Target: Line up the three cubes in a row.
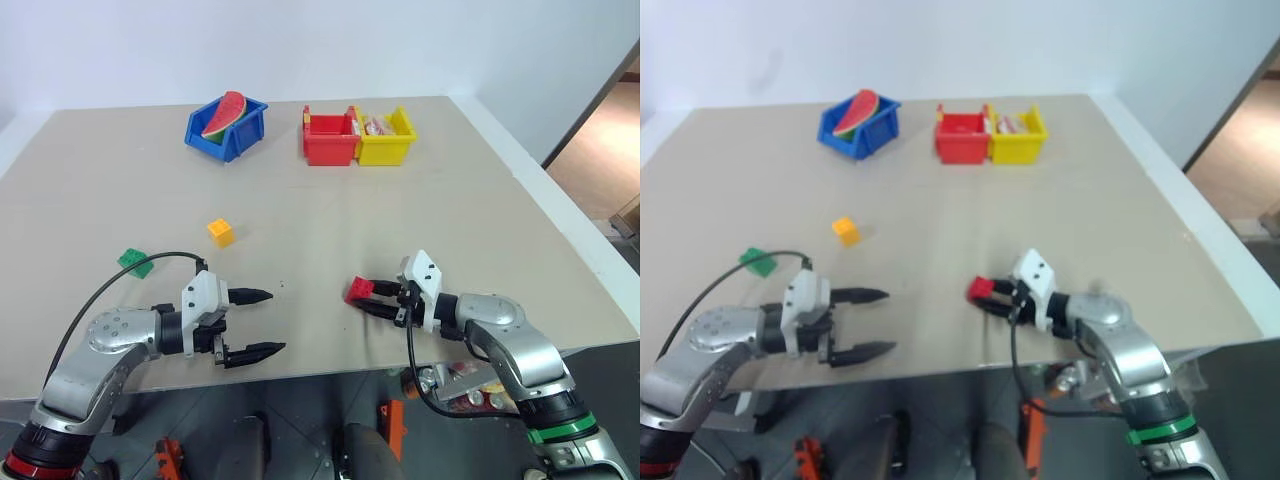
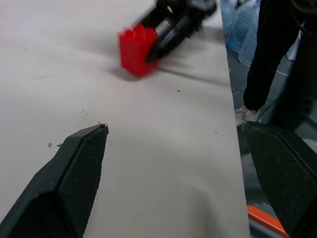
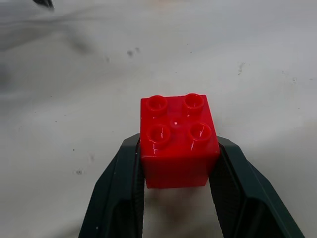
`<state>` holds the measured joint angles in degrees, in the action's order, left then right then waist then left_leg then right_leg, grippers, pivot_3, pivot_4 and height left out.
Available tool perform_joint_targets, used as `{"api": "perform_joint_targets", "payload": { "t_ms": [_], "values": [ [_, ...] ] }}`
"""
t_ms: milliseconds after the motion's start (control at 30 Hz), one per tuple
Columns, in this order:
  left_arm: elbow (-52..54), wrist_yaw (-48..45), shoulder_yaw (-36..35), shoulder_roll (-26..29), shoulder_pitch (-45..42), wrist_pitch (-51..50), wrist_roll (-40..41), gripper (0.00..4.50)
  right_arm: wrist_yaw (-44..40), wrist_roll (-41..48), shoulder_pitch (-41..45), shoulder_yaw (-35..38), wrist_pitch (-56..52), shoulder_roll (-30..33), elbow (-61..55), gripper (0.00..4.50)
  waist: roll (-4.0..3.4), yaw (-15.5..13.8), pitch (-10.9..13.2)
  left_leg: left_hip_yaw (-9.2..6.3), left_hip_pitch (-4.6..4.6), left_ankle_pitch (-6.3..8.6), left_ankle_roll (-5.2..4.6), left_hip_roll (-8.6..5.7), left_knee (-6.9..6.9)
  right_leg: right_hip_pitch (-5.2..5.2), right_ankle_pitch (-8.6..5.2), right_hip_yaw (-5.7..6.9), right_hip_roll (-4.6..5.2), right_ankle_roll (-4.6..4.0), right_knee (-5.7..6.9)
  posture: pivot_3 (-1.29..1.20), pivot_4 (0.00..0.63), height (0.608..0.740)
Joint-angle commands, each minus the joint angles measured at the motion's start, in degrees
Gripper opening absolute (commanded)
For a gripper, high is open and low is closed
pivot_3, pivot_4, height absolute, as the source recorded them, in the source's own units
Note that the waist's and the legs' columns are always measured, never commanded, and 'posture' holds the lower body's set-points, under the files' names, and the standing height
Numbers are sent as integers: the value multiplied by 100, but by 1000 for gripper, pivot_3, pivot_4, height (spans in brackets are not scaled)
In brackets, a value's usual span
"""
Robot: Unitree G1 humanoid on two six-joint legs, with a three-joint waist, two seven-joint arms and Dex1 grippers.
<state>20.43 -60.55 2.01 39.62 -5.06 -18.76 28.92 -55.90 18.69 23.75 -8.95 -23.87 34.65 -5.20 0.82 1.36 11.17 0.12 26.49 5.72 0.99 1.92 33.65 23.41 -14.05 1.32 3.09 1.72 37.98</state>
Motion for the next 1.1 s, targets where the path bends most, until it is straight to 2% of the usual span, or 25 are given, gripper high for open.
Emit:
{"api": "perform_joint_targets", "payload": {
  "t_ms": [33, 200, 400, 833, 900, 1100],
  "values": [
    [187, -20, -168, 110, 112, 108, -15, 4500, -646, -109, 791, -311, 248, -50, 390, 1247, 0, -2, 0, -4, 0, 0, 0, 2, 0, -1, 1, 6, 0, -1, 0, 0, 150, 740],
    [124, 103, -334, 141, 229, 115, -49, 4500, -1442, -591, 2075, -906, 1014, -555, 2059, 1247, 1, -12, 0, -3, -5, 2, 3, 30, 3, -2, 4, 19, -18, -18, 0, 0, 150, 740],
    [178, 477, -696, 63, 384, -91, 149, 4500, -1911, -1047, 2626, -1028, 2007, -791, 3753, 1247, 2, -51, -1, 1, 3, 1, 2, 32, 2, -2, -2, 21, -16, -18, 0, 0, 150, 740],
    [284, 668, -1048, 48, 755, -83, 197, 4500, -2294, -1333, 3025, -928, 2727, -1089, 5032, 1247, 1, -19, -1, 22, -7, 10, 17, 62, 2, 1, 13, 15, -36, -37, 1, 0, 150, 740],
    [268, 737, -1062, 14, 719, -65, 186, 4500, -2343, -1361, 3058, -919, 2754, -1105, 5130, 2288, 1, -19, -1, 24, -9, 10, 19, 70, 2, 1, 15, 15, -44, -41, 1, 0, 150, 740],
    [198, 1171, -1147, -232, 619, 188, -28, 4500, -2317, -1161, 3014, -617, 2541, -1090, 4668, 4336, 0, -19, 0, 35, -7, 7, 14, 80, 2, 8, 16, 7, -57, -46, 1, 0, 150, 740]
  ]
}}
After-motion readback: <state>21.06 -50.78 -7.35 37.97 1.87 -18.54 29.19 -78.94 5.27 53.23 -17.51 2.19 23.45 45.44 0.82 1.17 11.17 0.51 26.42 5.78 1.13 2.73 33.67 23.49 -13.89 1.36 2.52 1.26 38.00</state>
